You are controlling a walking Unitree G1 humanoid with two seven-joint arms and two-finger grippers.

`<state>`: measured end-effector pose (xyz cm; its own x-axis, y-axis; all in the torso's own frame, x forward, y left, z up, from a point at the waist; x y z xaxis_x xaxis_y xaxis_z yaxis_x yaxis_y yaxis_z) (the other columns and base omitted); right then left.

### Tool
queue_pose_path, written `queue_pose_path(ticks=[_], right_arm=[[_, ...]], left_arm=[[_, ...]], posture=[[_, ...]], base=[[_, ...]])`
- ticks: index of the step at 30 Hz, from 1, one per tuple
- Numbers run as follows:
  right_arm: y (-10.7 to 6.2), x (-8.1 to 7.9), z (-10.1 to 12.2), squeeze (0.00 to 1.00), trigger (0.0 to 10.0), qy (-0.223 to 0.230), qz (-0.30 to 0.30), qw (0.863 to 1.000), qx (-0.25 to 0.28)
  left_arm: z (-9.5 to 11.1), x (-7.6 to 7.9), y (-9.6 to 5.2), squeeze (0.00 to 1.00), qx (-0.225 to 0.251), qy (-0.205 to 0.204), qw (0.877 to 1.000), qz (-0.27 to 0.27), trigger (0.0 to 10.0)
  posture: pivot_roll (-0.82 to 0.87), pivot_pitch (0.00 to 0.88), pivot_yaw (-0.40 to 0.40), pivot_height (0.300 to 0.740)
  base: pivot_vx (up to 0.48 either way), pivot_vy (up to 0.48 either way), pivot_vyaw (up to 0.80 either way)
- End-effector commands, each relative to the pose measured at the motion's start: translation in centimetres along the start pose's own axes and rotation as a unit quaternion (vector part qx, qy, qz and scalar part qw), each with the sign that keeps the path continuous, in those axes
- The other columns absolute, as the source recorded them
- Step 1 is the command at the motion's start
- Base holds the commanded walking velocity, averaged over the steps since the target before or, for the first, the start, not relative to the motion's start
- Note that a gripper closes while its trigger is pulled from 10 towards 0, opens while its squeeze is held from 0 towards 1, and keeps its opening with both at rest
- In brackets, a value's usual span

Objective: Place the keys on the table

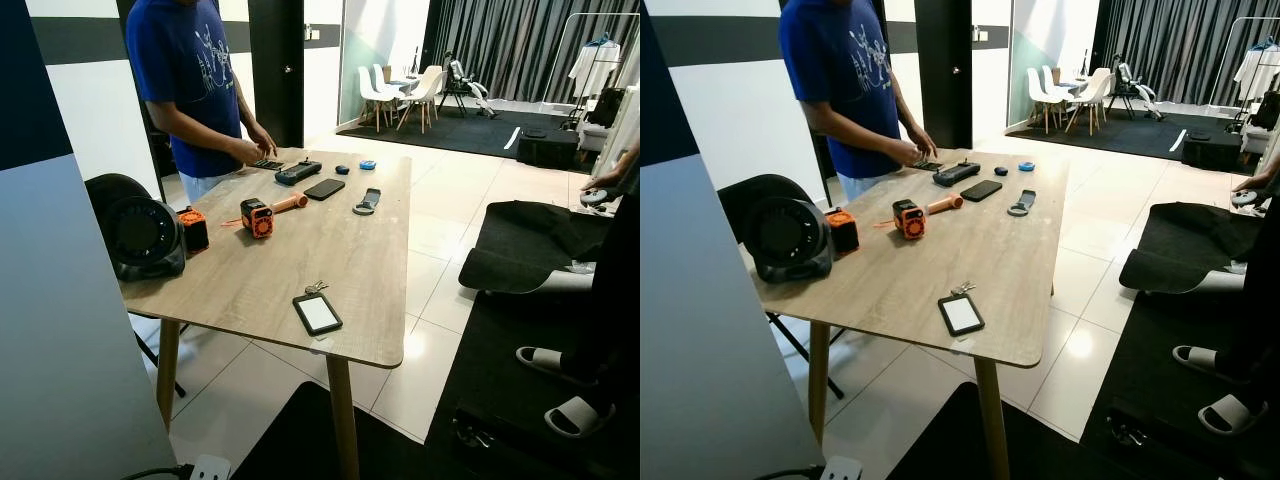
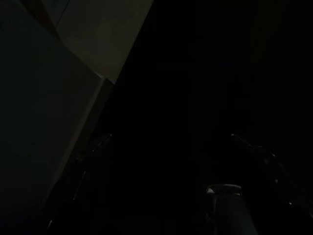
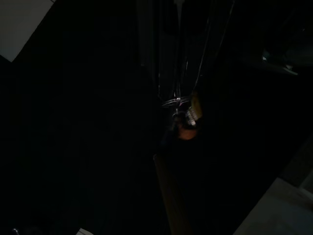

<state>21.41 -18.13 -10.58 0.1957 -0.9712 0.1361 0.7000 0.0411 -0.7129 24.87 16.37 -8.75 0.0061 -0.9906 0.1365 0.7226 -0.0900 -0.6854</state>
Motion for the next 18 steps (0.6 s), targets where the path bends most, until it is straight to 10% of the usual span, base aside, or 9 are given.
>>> queue_pose_path(ticks=[1,18], right_arm=[[-0.01,-0.15,-0.06,0.0,10.0,0.002,0.001,1.0,0.0],[0.0,-0.12,-0.03,0.0,10.0,0.003,0.0,1.0,0.0]], left_arm=[[0.13,-0.26,-0.07,0.0,0.005,-0.009,1.0,0.002,10.0],[0.29,-0.14,-0.07,0.0,0.011,-0.013,1.0,-0.003,10.0]], posture=[[0.07,0.021,-0.005,0.74],[0.07,0.021,-0.006,0.74]], base=[[0.0,0.251,0.0],[0.0,0.303,0.0]])
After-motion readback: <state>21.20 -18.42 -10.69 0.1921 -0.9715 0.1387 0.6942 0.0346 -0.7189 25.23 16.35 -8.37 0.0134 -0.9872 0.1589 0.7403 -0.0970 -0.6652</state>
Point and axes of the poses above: a point about 5 cm out from each wrist's last joint towards the gripper, its own y axis pointing out of the wrist towards the gripper, its own z axis along the axis of the wrist's last joint, x = y × z, the point moved 4 cm from there along y, pointing out of the wrist towards the gripper, and after that the axes turned 14 degrees about -y, right-handed, at the moved point
